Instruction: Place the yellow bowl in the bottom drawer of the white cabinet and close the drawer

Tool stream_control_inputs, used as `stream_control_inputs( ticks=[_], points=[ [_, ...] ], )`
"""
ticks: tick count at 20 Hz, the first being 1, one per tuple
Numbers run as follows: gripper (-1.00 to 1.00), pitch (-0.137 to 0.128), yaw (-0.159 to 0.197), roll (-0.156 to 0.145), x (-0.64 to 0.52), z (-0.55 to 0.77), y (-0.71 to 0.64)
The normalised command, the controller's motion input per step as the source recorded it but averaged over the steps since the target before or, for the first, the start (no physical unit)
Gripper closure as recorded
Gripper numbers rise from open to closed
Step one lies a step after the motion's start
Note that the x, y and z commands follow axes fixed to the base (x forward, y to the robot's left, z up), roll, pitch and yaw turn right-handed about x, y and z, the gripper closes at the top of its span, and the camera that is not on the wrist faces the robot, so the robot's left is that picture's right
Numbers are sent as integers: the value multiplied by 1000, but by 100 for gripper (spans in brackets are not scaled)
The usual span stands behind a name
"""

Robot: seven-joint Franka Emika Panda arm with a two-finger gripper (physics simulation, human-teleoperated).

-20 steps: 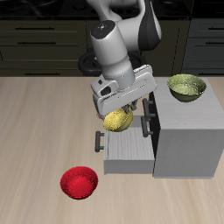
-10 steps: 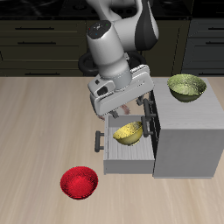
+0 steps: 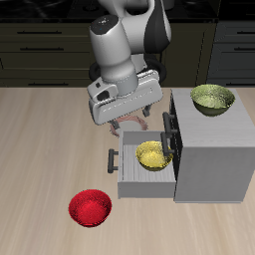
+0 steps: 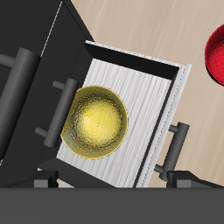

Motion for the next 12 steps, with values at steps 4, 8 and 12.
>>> stream_control_inputs(
  ticks=[4,8,12],
  points=[
    [-100,-21,-8,-94,-83,127,-446],
    [-100,-21,30,-45,-124,131,-370],
    [-100,-17,48,-46,-68,110,-263]
  ],
)
